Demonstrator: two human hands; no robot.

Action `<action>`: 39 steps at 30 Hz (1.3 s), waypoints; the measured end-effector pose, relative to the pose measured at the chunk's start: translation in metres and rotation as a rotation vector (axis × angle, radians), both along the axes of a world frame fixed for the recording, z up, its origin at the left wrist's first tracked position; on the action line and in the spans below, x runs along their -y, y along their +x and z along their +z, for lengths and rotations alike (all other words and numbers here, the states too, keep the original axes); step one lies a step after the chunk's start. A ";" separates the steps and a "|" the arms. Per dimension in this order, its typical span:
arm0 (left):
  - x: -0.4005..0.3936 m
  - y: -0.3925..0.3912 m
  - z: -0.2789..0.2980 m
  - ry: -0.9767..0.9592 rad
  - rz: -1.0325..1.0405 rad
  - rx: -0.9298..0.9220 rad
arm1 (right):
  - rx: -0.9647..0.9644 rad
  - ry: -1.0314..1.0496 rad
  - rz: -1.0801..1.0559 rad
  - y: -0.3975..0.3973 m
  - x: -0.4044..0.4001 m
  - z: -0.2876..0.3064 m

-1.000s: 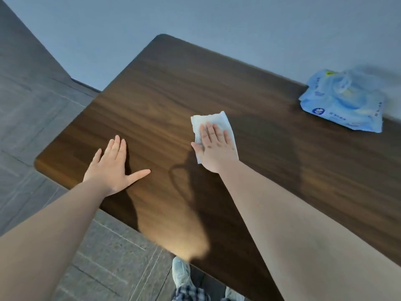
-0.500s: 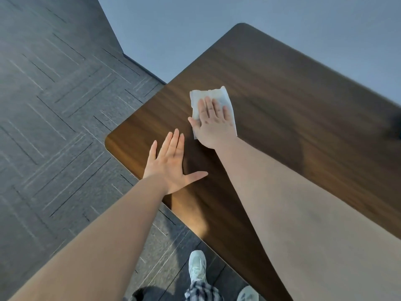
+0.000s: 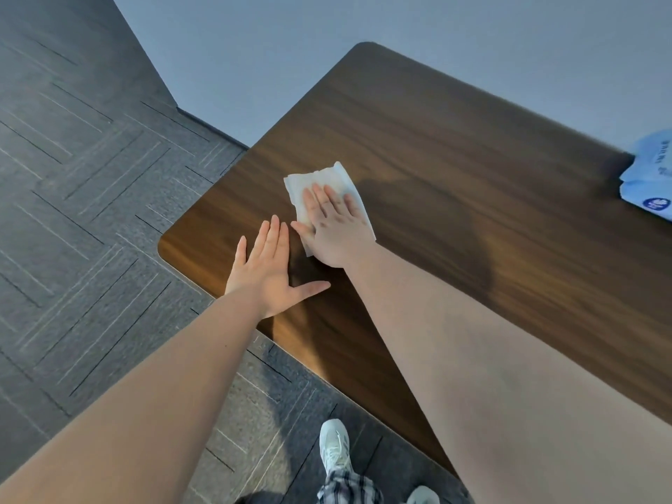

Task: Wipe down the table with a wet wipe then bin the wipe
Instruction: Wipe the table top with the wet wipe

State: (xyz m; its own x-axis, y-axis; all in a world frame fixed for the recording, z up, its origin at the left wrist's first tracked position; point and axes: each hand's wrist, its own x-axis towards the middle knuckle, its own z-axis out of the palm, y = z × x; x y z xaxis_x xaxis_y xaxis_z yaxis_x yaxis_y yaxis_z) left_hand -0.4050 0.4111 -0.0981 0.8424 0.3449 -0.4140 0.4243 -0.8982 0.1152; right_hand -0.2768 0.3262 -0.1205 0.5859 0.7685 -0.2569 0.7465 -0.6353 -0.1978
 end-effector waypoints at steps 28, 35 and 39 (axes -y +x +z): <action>0.400 0.030 0.007 -0.075 -0.689 0.021 | -0.062 -0.107 -1.081 -0.088 0.582 0.008; 0.433 0.031 -0.002 0.045 -0.739 -0.066 | -0.061 -0.119 -1.281 -0.115 0.679 0.008; 0.434 0.031 -0.004 0.042 -0.726 -0.063 | -0.058 -0.119 -1.364 -0.130 0.713 0.008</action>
State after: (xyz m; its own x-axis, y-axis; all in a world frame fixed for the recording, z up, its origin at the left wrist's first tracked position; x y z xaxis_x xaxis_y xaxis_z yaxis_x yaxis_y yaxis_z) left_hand -0.3735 -0.0227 -0.1019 0.8398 -0.2751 -0.4680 -0.2753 -0.9588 0.0696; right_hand -0.4071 -0.3870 -0.1127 0.8392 -0.4322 -0.3301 -0.4864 -0.8680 -0.1002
